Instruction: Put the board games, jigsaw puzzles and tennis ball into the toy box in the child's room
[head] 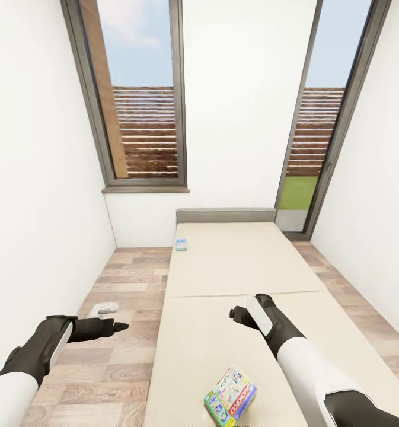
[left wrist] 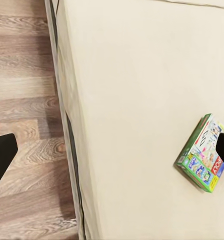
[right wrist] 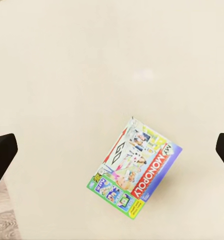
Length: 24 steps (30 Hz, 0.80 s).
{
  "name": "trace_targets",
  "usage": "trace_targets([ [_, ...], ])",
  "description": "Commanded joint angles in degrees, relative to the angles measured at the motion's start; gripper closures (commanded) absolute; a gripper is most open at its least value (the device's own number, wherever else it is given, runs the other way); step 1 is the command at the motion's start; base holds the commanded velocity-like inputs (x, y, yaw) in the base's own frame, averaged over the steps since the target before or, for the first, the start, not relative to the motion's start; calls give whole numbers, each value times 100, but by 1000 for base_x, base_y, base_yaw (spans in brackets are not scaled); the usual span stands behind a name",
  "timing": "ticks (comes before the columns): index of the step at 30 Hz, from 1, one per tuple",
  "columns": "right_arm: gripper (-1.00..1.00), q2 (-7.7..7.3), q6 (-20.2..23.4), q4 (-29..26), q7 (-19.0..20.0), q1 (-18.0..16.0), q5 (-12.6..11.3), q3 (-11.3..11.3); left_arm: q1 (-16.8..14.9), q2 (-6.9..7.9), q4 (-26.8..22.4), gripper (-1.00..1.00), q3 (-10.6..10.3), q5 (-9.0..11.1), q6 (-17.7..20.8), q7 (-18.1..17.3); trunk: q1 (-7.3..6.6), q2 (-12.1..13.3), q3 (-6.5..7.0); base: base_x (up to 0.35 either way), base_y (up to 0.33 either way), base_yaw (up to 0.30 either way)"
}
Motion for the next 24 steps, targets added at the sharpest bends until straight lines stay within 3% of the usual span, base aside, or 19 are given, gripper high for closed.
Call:
trace_targets([
  [1, -100, -5, 11, -7, -55, -4, -59, 29, -5, -11, -6, -100, 18, -38, 33, -37, 2, -11, -21, 0, 0, 0],
  [24, -100, -6, 0, -16, -55, -26, -38, 19, -5, -16, 3, -100, 13, -49, 26, -34, 2, -11, -238, 0, 0, 0],
])
